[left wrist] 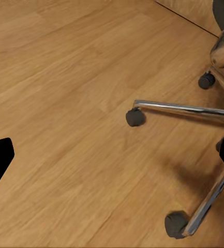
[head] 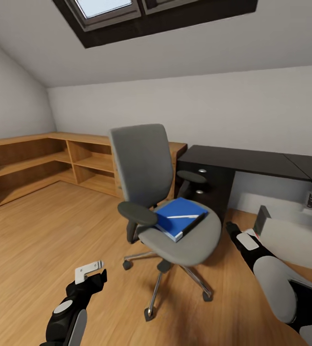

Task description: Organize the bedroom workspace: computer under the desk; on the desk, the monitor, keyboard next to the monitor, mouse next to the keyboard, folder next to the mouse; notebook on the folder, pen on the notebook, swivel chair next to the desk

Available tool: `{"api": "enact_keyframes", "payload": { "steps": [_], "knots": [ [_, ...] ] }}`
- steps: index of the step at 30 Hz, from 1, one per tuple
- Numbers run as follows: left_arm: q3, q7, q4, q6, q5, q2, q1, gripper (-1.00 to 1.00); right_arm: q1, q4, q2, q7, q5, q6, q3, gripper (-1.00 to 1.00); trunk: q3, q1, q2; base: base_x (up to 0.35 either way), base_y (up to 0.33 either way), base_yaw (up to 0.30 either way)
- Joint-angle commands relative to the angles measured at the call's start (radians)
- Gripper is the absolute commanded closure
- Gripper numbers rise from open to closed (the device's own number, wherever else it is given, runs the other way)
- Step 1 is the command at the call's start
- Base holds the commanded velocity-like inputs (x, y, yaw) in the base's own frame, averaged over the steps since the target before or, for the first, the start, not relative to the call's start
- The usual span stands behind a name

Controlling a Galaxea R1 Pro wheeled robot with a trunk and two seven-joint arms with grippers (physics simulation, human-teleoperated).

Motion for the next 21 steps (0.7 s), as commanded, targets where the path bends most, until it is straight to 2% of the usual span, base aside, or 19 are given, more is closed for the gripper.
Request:
{"api": "enact_keyframes", "payload": {
  "steps": [1,2,4,13,17,21],
  "knots": [
    [0.001,0.007,-0.001,0.004,0.010,0.000,0.000,-1.00,0.000,-0.001,0.000,-0.005,-0.010,0.003,-0.013,-1.00,-0.001,0.000,0.000,0.232,0.000,0.000],
    [0.001,0.007,0.000,0.004,0.010,0.000,-0.001,-1.00,0.000,-0.001,0.000,-0.008,-0.010,0.007,-0.114,-1.00,-0.001,0.000,0.000,0.107,0.000,0.000],
    [0.001,0.007,0.000,0.003,0.010,0.000,0.000,-1.00,0.000,-0.001,0.000,-0.012,-0.010,0.008,-0.132,-1.00,-0.001,0.000,0.000,0.187,0.000,0.000],
    [0.001,0.007,-0.002,0.003,0.011,0.000,0.000,-1.00,0.000,0.000,0.000,-0.017,-0.010,0.036,-0.146,-1.00,-0.001,0.000,0.000,0.198,0.000,0.000],
    [0.002,0.007,-0.003,0.004,0.011,0.000,-0.001,-1.00,0.000,0.000,0.000,-0.015,-0.011,0.038,-0.147,-1.00,-0.001,0.000,0.000,0.080,0.000,0.000],
    [0.002,0.007,-0.011,0.004,0.013,0.000,-0.001,-1.00,0.000,0.000,0.000,-0.014,-0.012,0.072,-0.147,-1.00,-0.001,0.000,0.000,0.015,0.000,0.000]
  ]
}}
